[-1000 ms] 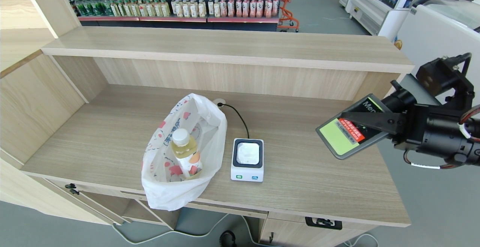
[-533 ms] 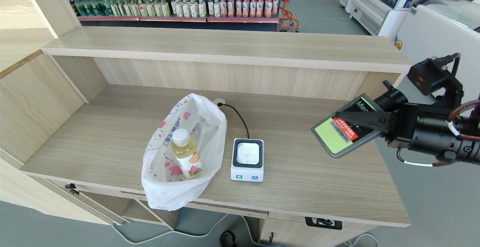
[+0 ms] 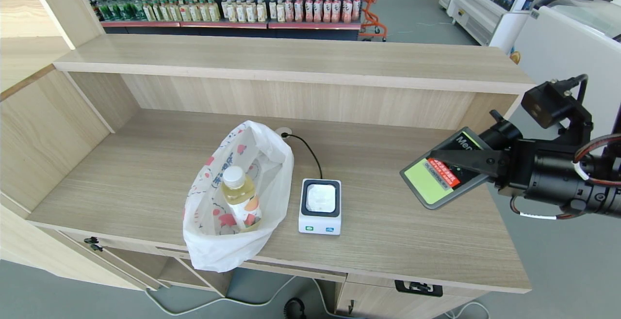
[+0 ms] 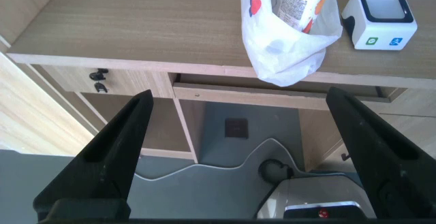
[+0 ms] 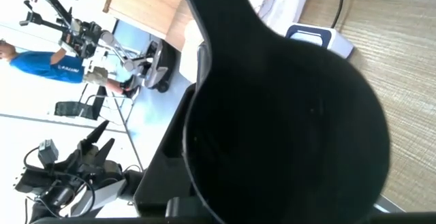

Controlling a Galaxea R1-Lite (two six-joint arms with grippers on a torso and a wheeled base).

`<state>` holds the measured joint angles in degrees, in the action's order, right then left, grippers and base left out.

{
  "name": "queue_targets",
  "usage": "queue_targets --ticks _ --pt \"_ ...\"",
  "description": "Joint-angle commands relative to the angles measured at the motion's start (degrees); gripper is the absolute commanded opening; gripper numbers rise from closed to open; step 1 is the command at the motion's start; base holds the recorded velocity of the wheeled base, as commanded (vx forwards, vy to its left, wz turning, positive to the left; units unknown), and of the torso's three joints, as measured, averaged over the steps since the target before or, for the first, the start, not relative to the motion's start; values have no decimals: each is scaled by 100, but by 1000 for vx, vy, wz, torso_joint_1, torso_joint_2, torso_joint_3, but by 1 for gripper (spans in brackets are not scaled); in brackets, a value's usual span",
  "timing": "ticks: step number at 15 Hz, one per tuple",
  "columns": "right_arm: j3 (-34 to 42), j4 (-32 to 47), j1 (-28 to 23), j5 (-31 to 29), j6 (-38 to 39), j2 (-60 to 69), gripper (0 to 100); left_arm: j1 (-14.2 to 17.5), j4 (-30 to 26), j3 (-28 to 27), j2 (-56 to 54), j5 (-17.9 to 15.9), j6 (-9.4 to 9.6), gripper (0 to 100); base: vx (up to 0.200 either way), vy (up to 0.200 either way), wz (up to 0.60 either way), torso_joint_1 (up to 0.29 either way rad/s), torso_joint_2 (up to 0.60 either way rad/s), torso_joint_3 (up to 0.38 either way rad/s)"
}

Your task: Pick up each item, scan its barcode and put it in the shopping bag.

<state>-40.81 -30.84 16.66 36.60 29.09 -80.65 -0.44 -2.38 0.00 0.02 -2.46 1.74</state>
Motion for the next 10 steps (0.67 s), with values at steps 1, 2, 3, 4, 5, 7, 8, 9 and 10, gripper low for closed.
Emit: queue_targets --ticks 1,2,3,4,5,7,8,9,10 --pt "-41 -10 3 5 1 -65 0 0 0 0 -2 0 1 100 0 200 0 -2 2 2" --pt "-49 -10 3 5 -8 -91 0 0 0 0 -2 0 1 100 0 200 0 -2 2 -2" --pt "-41 -10 3 -3 -52 -135 0 0 0 0 -2 0 1 100 0 200 0 -2 -2 7" --pt "3 -10 3 -3 -79 -144 0 0 0 0 -2 0 1 100 0 200 0 -17 -2 2" --pt "30 -10 3 -3 -79 -144 0 0 0 0 -2 0 10 100 0 200 0 2 2 -7" --pt "65 -10 3 -3 -123 -152 0 0 0 0 -2 0 10 100 0 200 0 12 5 -7" --pt "65 -18 3 -3 -202 -240 0 0 0 0 -2 0 19 100 0 200 0 2 2 2" --pt "38 -18 -23 -12 -290 -346 0 0 0 0 -2 0 19 100 0 200 0 7 2 2" --pt "21 -18 -40 -30 -421 -460 0 0 0 0 -2 0 10 100 0 0 0 0 0 0"
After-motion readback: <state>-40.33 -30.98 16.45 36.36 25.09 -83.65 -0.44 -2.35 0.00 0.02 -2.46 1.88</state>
